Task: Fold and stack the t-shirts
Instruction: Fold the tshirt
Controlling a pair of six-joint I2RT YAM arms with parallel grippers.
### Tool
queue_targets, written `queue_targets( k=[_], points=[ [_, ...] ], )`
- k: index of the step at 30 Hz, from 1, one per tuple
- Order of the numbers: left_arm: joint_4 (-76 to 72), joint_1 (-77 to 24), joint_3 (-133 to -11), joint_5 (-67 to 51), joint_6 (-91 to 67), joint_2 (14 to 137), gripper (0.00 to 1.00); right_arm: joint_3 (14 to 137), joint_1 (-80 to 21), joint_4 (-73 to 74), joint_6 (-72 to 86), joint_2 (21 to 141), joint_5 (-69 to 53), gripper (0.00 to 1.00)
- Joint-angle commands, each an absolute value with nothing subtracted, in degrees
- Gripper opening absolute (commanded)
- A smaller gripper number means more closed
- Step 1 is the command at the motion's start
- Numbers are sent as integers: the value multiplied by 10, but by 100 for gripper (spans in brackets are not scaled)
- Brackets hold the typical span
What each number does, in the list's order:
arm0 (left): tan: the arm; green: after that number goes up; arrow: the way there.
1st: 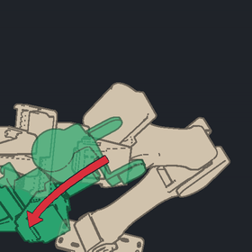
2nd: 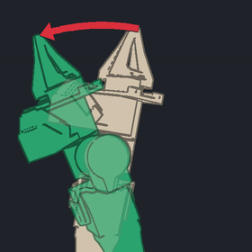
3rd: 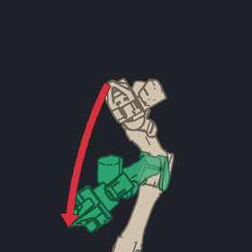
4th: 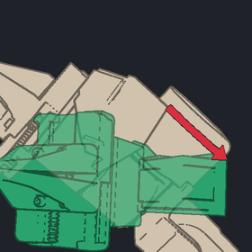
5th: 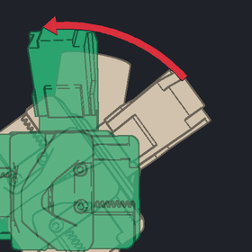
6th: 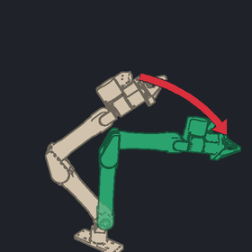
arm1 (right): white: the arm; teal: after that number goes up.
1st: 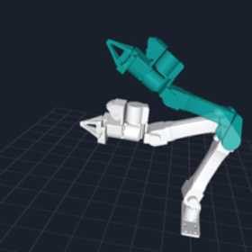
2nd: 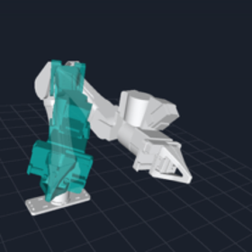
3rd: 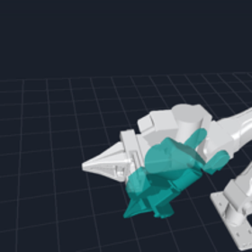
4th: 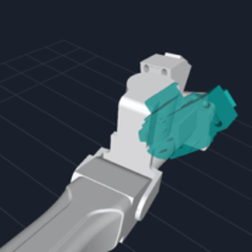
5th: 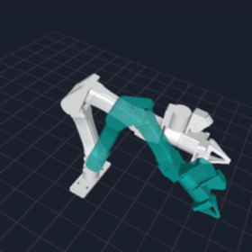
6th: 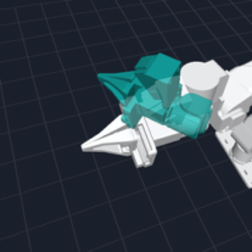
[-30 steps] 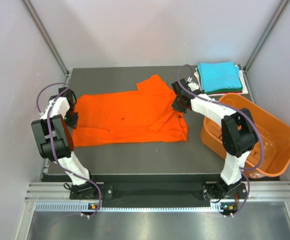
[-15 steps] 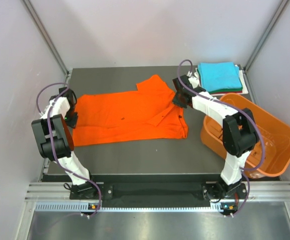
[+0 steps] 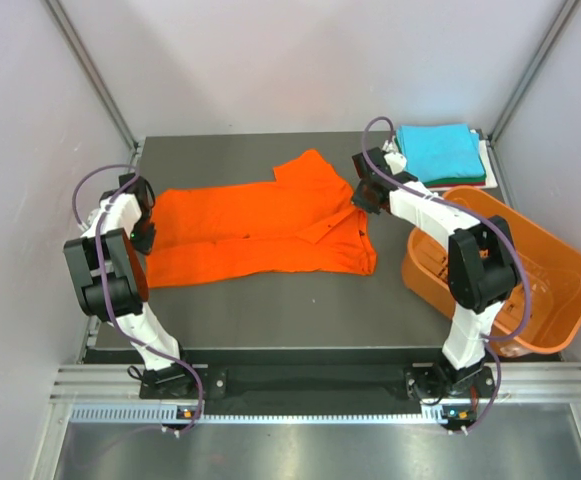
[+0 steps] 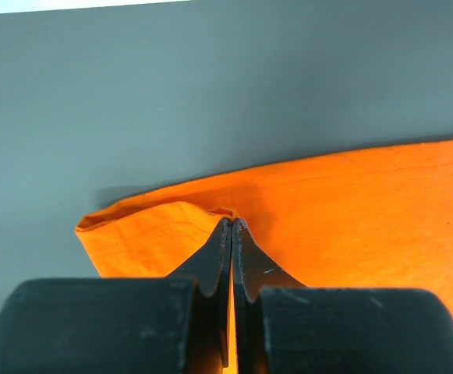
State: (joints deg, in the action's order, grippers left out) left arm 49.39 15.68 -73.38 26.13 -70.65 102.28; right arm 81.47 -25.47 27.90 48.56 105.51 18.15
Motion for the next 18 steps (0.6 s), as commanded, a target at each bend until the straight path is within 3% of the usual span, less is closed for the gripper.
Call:
queue_targets(
  k=[1, 12, 13, 16, 17, 18],
  points=[
    [466, 154, -746, 265, -713, 1029, 0, 835, -249, 258, 476, 1051, 188, 0],
    [454, 149, -775, 265, -677, 1075, 2, 881, -241, 258, 430, 1101, 147, 0],
    [452, 149, -778, 264, -672, 1080, 13, 887, -240, 259, 422, 1105, 142, 0],
    [452, 143, -794, 273, -648, 1078, 29, 918, -239, 274, 406, 1124, 134, 5],
    [452, 141, -802, 286, -639, 1074, 40, 935, -238, 286, 401, 1129, 134, 11],
    [457, 140, -807, 292, -625, 1071, 43, 942, -238, 293, 397, 1130, 138, 14]
  ],
)
